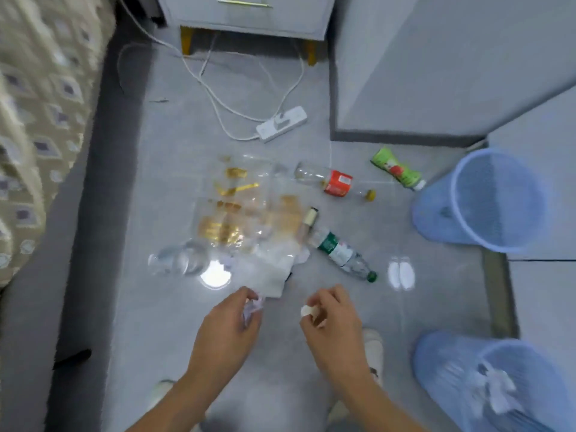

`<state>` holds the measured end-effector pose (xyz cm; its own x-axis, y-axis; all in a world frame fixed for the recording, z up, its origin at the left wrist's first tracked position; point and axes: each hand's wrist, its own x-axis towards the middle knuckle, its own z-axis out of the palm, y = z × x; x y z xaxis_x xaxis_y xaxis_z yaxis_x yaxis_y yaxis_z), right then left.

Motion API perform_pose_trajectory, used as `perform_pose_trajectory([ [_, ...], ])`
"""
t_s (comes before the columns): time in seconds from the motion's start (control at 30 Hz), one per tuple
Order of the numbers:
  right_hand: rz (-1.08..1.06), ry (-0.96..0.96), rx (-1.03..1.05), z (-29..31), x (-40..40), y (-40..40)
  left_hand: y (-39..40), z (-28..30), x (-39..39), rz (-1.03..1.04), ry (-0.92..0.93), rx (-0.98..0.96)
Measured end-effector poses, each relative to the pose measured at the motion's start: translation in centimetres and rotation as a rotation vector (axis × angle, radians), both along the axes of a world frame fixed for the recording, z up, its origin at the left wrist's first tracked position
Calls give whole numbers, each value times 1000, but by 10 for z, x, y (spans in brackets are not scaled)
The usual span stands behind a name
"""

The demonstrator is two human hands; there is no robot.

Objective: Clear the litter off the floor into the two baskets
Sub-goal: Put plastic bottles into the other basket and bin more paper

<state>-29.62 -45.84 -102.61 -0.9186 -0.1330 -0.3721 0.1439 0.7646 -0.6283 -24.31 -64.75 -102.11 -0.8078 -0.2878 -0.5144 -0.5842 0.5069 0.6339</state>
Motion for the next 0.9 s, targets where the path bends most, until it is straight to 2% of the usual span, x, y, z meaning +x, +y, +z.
perform_pose_trajectory([
  [0.13,-306,107,25,62,-9,127,129,64,-60,-210,128,116],
  [0.23,-497,169,109,83,-2,212,225,87,-85,-301,192,180],
  [0.4,-663,112,211,68,36,326,356,70,-80,-489,190,235],
  [0.53,-728,-61,295,51,67,381,414,48,-64,-730,7,237],
  [0.6,-719,-186,344,49,80,392,417,47,-57,-859,-38,176],
  [0.67,-691,-197,377,53,87,387,399,54,-51,-870,20,132],
  [0.77,-607,-139,333,57,75,351,340,66,-49,-772,132,61],
  [0.9,-464,-65,185,49,34,263,225,71,-56,-590,226,-109],
])
